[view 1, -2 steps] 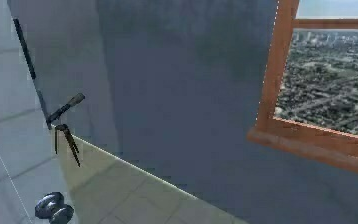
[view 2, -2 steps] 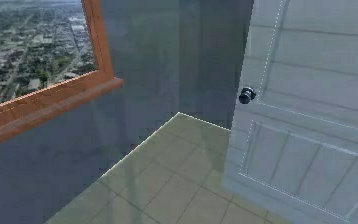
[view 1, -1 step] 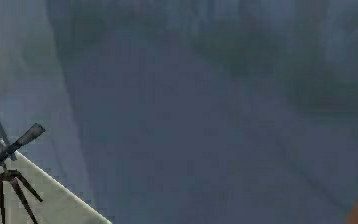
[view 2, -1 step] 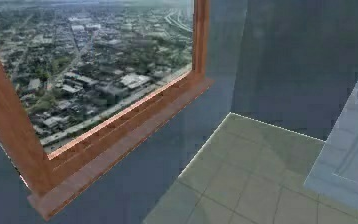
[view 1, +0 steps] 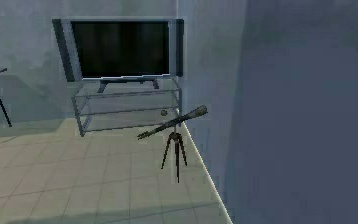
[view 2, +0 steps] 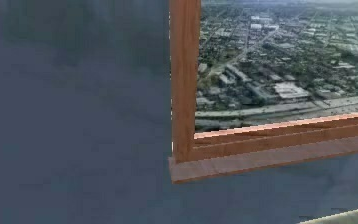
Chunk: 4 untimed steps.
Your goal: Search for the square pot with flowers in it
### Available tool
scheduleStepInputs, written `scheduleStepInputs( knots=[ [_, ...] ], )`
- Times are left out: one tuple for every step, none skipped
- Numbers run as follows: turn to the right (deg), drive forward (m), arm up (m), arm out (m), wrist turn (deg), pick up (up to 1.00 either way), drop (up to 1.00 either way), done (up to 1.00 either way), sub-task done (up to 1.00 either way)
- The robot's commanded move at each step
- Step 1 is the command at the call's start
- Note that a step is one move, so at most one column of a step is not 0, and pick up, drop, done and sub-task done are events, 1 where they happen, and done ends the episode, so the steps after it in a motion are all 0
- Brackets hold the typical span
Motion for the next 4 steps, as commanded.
scheduleStepInputs(
  knots=[
    [-6.0,0.0,0.0,0.0,0.0,0.0,0.0,0.0,0.0],
    [0.0,0.5,0.0,0.0,0.0,0.0,0.0,0.0,0.0],
    [-39.0,0.0,0.0,0.0,0.0,0.0,0.0,0.0,0.0],
    [0.0,1.0,0.0,0.0,0.0,0.0,0.0,0.0,0.0]
  ],
)
